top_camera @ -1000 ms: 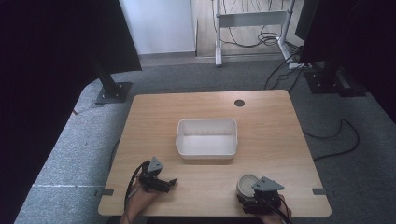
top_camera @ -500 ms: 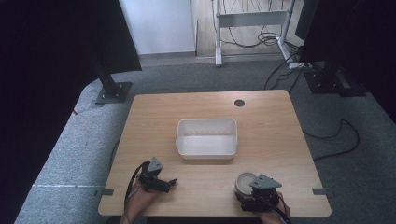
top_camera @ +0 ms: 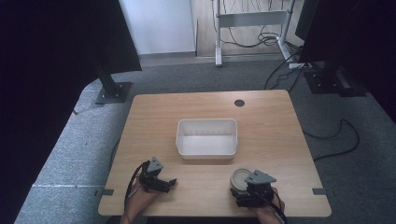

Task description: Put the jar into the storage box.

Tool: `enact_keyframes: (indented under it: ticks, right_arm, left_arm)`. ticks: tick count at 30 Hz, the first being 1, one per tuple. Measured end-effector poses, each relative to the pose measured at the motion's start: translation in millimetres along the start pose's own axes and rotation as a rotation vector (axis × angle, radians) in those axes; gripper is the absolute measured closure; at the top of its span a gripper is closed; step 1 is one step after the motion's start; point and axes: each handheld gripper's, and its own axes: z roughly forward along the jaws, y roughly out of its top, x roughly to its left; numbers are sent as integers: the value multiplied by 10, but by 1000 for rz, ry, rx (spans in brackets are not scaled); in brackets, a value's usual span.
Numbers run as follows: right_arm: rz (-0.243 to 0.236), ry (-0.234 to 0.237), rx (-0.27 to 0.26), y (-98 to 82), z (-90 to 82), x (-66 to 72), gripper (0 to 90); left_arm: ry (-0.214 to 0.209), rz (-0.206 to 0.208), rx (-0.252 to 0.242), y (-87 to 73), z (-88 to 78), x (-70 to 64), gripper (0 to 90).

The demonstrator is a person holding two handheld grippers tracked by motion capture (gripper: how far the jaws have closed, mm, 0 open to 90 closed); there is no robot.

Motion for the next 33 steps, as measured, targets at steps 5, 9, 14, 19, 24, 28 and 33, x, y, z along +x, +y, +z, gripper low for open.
enact_keyframes:
  ticks: [5, 9, 14, 19, 24, 28, 33]
  right_arm:
    - [6, 6, -1, 36, 40, 8, 94]
    - [5, 12, 1, 68, 69, 19, 94]
    - [6, 10, -1, 112, 96, 25, 94]
    - [15, 14, -3, 144, 125, 20, 94]
    - [12, 20, -4, 178, 166, 31, 94]
    - [10, 20, -2, 204, 205, 40, 94]
    - [6, 22, -4, 252, 248, 52, 94]
  left_arm:
    - [0, 0, 0, 0, 0, 0, 2]
    - [0, 0, 0, 0, 0, 0, 2]
    - [0, 0, 0, 0, 0, 0, 2]
    - [0, 0, 0, 0, 0, 0, 2]
    - [0, 1, 0, 0, 0, 1, 2]
    - [0, 0, 0, 0, 0, 1, 2]
    - [0, 0, 0, 0, 0, 1, 2]
